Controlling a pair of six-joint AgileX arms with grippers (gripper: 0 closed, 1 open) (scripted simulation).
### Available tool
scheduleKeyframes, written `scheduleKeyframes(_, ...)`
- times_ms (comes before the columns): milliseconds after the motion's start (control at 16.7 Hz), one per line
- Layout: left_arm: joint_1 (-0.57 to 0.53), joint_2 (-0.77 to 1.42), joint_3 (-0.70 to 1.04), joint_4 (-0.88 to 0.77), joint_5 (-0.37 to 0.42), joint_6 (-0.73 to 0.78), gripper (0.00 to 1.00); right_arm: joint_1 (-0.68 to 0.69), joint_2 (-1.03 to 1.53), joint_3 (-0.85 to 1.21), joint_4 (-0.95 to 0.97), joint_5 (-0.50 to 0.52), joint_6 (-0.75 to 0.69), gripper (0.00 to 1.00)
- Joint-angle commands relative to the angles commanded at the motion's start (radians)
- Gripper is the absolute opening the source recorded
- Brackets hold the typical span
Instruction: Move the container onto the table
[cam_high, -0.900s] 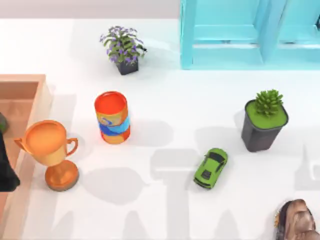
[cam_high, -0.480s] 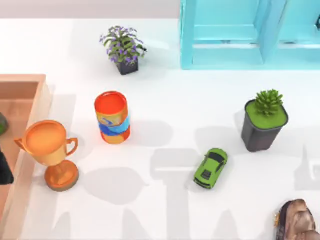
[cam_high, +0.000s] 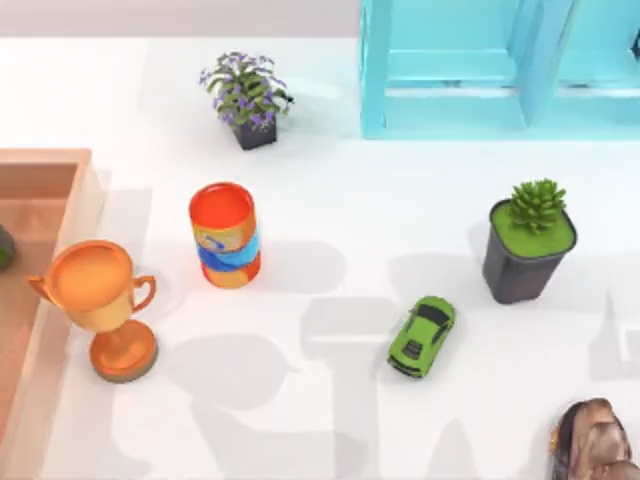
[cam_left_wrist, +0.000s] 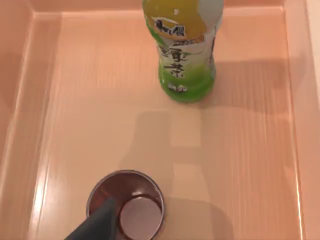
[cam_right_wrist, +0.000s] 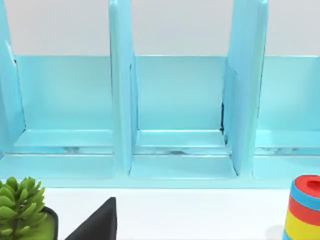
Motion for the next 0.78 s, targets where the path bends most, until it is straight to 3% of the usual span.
scheduleKeyframes(420,0.083,0.591,0.469,-0.448,-0.002,0.089,1.0,0.0,0.0,0.0,0.0,0.0,0.0,1.0)
scheduleKeyframes(780,0.114,0.781,0.637,-0.61,-0.003,0.121,1.0,0.0,0.0,0.0,0.0,0.0,0.0,1.0)
